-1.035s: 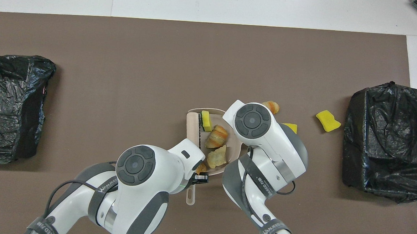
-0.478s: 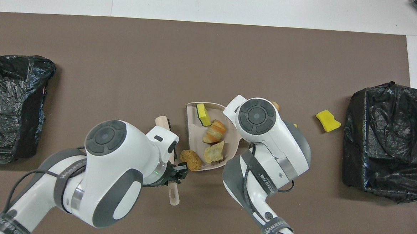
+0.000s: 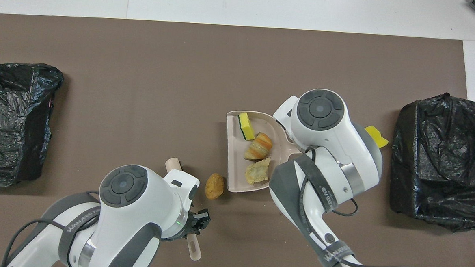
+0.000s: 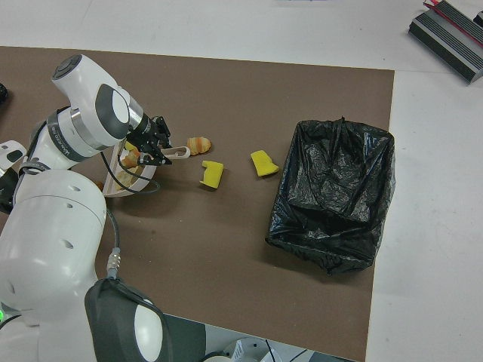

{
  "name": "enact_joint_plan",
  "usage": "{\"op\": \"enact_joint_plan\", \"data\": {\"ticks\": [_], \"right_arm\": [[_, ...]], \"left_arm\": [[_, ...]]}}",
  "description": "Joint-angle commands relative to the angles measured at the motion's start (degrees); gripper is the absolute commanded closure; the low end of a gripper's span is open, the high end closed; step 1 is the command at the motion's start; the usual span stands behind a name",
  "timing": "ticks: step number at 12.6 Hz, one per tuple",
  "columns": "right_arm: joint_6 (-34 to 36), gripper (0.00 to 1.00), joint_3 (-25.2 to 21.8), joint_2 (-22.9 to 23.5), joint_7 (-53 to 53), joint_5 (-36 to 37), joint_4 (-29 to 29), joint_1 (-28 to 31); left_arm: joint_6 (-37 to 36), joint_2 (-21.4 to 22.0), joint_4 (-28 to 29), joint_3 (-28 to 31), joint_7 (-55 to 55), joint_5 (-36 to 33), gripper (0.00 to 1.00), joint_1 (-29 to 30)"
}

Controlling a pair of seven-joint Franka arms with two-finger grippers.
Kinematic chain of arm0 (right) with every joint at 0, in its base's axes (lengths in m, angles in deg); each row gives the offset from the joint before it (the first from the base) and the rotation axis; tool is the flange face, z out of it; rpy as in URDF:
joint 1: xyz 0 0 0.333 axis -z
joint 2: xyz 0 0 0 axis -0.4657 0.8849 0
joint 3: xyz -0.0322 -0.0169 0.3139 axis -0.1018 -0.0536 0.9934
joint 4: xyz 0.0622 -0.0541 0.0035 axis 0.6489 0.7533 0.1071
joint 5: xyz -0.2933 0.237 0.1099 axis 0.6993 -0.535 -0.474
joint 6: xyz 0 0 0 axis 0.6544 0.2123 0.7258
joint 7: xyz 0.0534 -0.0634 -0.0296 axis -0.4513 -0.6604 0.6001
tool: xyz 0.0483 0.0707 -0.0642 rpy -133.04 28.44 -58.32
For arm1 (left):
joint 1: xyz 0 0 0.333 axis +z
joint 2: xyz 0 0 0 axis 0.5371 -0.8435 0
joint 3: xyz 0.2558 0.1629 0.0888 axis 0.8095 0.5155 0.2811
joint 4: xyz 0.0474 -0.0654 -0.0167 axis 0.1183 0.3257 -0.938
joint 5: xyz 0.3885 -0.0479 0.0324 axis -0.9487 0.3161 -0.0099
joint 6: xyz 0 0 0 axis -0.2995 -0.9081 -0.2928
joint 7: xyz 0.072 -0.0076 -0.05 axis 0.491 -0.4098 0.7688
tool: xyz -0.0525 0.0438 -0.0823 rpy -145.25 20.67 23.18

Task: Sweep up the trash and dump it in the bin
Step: 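Sweep the bread and sponge pieces into the dustpan with the left gripper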

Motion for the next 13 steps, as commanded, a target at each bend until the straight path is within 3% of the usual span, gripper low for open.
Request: {"op": "enact_joint_plan", "data": {"ticks": [1, 7, 10, 13], "right_arm": [[1.18, 1.0, 0.53, -1.12, 2.81, -3.84, -0.26, 2.55], [5.74, 1.0, 0.26, -3.75, 3.35, -0.7, 2.81, 1.42], [4.87, 1.0, 0.26, -6.83, 3.08, 4.65, 8.08, 0.88], [3.03, 1.0, 0.35, -6.84, 1.33, 6.34, 9.84, 0.27]], "left_arm": [[1.14, 1.57, 1.88, 0.48, 0.49, 0.77, 1.0, -0.73], [0.27, 1.92, 5.23, 0.48, 4.42, 0.77, 1.0, -2.58], [0.87, 2.36, 6.02, 0.48, 4.62, 0.85, 1.0, -2.67], [2.54, 2.19, 7.25, 0.48, 6.1, 2.16, 1.0, -4.51]]}}
